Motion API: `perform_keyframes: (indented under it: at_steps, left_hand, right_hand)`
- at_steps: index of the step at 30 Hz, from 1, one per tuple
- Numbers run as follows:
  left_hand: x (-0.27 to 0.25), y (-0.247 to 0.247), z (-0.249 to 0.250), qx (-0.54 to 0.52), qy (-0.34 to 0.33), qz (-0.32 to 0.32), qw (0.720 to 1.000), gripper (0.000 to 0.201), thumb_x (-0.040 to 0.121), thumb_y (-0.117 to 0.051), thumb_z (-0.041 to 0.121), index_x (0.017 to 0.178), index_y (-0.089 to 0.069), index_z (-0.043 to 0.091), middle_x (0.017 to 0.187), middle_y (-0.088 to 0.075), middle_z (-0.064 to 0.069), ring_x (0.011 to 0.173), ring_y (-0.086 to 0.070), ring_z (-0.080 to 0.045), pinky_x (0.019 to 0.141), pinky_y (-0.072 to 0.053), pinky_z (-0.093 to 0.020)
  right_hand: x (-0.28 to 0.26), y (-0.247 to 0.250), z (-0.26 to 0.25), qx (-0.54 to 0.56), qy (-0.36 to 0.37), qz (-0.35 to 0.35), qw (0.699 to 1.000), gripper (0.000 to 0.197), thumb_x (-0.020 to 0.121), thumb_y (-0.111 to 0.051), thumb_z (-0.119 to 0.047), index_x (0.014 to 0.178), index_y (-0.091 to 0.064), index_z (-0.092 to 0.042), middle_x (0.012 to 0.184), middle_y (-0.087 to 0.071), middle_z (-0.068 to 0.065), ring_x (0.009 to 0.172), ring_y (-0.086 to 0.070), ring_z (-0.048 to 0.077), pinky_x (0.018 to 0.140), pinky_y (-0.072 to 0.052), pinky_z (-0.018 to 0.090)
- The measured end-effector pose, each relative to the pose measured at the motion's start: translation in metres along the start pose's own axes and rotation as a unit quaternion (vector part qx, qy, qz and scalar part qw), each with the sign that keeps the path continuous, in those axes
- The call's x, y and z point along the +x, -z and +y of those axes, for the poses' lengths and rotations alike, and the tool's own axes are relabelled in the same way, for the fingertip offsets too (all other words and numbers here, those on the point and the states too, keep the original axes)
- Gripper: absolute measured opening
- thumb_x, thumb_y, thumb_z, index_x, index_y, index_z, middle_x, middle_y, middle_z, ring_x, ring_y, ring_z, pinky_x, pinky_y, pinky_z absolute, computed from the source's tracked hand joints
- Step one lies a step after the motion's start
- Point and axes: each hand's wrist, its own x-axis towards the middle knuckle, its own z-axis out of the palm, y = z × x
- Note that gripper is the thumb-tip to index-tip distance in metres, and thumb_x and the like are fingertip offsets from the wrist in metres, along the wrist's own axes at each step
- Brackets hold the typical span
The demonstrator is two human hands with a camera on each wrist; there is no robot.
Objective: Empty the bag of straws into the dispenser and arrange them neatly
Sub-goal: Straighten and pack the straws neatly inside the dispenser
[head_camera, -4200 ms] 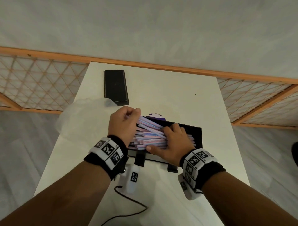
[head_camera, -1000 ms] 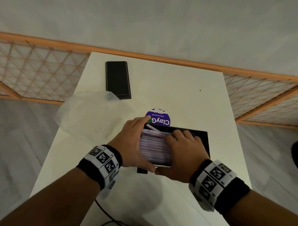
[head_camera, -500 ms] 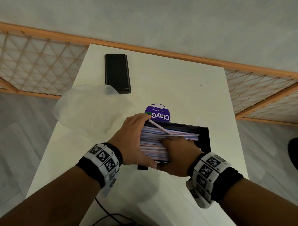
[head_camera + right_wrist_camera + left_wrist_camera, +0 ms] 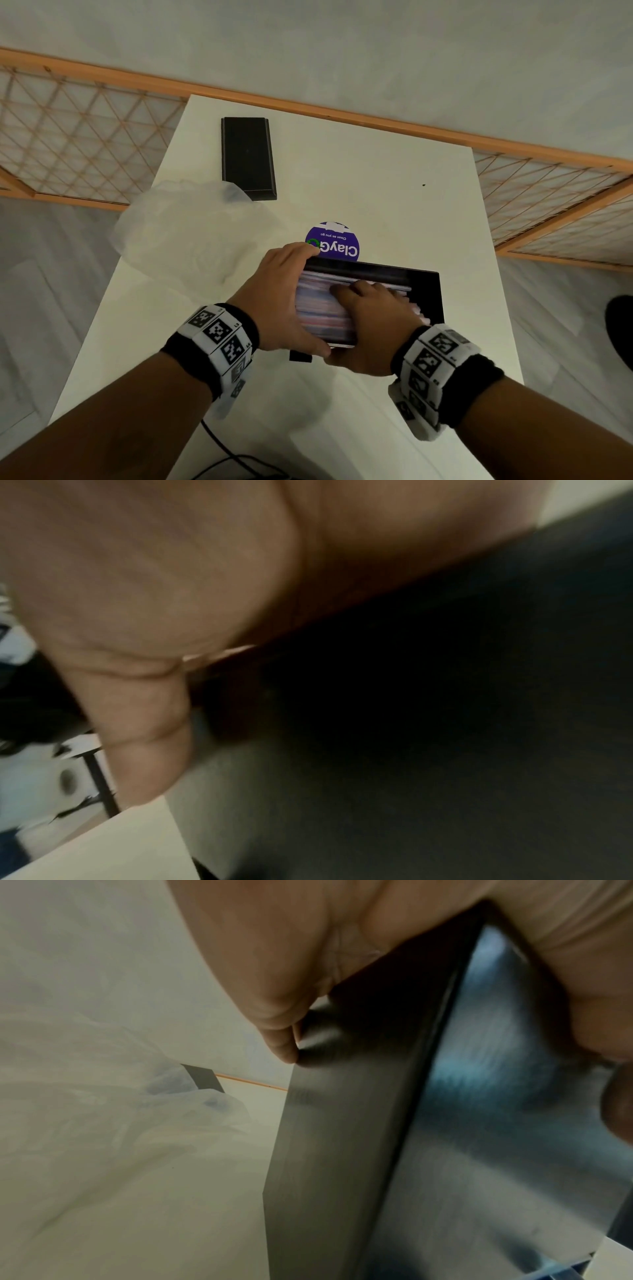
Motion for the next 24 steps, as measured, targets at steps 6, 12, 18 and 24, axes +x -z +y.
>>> perform_keyframes:
  at_steps: [6, 12, 18, 24]
  left_hand:
    - [-0.001, 0.001, 0.004, 0.020, 0.010, -0.011, 1.000, 0.136, 0.041, -0.090, 0.066, 0.150, -0.019, 0.027, 0.152, -0.021, 0.014, 0.137, -0.023, -0.008, 0.115, -0.038, -0.039]
    - [-0.006, 0.001, 0.028, 0.219, -0.044, 0.000, 0.975, 0.124, 0.053, -0.074, 0.078, 0.151, -0.025, 0.020, 0.159, -0.022, 0.001, 0.148, -0.018, -0.022, 0.124, -0.009, -0.051]
    - [-0.005, -0.014, 0.058, 0.360, -0.003, -0.095, 0.928, 0.086, 0.080, -0.065, 0.055, 0.146, -0.025, 0.017, 0.139, -0.047, 0.004, 0.132, -0.042, -0.023, 0.119, 0.007, -0.065]
    - [-0.005, -0.009, 0.049, 0.413, 0.034, -0.123, 0.902, 0.066, 0.079, -0.061, 0.056, 0.132, -0.046, 0.020, 0.130, -0.046, -0.004, 0.125, -0.037, -0.027, 0.115, 0.006, -0.069]
  right_hand:
    - [0.002, 0.005, 0.010, -0.045, -0.011, -0.035, 0.998, 0.099, 0.062, -0.061, -0.081, 0.146, -0.025, -0.042, 0.142, -0.037, -0.004, 0.132, -0.036, 0.028, 0.112, -0.028, 0.054]
    - [0.009, 0.005, -0.003, -0.041, 0.020, -0.021, 0.999, 0.101, 0.063, -0.069, -0.076, 0.141, -0.031, -0.023, 0.138, -0.040, -0.001, 0.126, -0.040, 0.025, 0.108, -0.034, 0.050]
    - [0.010, 0.003, -0.003, -0.034, 0.048, 0.011, 0.998, 0.093, 0.063, -0.072, -0.067, 0.134, -0.033, -0.021, 0.128, -0.044, -0.001, 0.117, -0.044, 0.022, 0.107, -0.038, 0.044]
    - [0.000, 0.002, 0.008, -0.033, -0.006, -0.009, 0.999, 0.092, 0.062, -0.063, -0.078, 0.134, -0.039, -0.026, 0.132, -0.045, -0.002, 0.121, -0.045, 0.023, 0.105, -0.040, 0.044]
